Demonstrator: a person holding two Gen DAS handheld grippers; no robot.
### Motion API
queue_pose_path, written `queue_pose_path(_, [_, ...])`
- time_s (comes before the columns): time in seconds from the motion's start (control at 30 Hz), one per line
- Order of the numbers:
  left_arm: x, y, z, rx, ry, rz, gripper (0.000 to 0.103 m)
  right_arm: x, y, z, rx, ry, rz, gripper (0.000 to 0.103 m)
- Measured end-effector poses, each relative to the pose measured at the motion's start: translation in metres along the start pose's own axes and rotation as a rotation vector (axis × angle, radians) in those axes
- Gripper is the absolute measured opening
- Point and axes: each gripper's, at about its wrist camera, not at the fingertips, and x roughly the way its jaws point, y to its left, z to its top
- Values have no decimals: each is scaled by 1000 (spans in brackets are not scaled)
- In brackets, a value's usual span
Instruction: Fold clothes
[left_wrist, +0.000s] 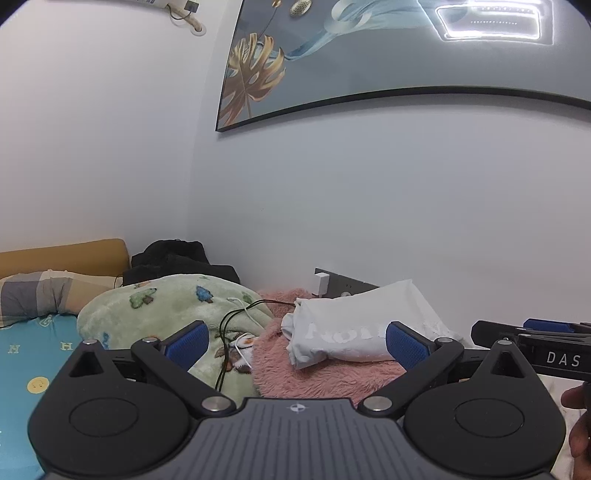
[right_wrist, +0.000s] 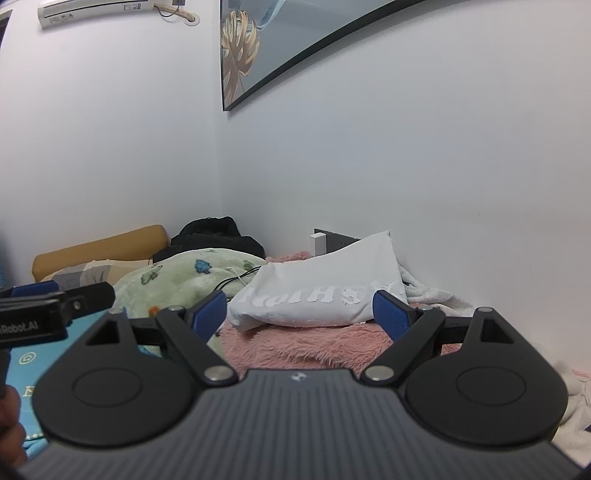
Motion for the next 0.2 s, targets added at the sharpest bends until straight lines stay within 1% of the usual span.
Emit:
queue_pose_path(0.1, [-1,-1,0,4,3,-3,103,3,-1,-1,8,23,5,88])
queue_pose_path(0.2, [-3,-1,0,4,3,-8,103,1,-1,0,-2,27,-1,88])
